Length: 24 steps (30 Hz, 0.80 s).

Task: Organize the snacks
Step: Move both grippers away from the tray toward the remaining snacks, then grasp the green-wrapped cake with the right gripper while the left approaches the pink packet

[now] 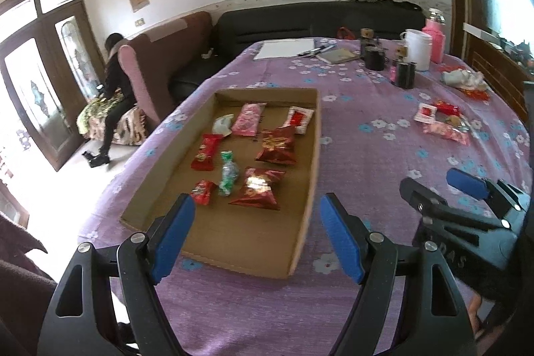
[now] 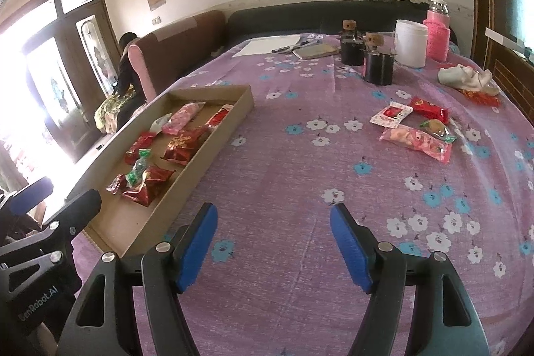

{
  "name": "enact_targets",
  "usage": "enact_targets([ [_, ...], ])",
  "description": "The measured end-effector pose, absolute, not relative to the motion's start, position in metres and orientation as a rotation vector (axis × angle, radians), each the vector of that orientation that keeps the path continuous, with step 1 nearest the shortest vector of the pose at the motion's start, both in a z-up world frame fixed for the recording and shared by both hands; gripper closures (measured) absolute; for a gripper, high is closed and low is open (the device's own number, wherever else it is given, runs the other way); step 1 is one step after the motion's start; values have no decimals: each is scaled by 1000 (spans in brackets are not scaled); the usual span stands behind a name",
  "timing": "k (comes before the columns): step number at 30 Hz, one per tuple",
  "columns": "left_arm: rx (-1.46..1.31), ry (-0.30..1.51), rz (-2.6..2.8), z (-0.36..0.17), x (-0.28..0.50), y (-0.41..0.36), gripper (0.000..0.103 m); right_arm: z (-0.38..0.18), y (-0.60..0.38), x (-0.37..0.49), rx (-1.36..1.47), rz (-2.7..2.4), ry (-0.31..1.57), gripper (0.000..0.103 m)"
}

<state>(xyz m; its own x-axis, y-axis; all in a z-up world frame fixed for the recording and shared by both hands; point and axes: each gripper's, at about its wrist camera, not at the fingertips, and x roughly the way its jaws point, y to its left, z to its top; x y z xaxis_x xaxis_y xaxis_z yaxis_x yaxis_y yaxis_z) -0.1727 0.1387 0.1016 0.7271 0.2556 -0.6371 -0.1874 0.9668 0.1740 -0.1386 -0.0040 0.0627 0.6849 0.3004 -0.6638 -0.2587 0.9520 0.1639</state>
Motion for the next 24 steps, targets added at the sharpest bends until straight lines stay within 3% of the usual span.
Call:
enact_targets([
  [14, 85, 714, 90, 94, -172, 111, 25, 73, -163, -53, 214, 0, 745, 31],
  [24, 67, 738, 65, 86, -164, 105, 25, 45, -183, 4, 315, -15, 802, 31],
])
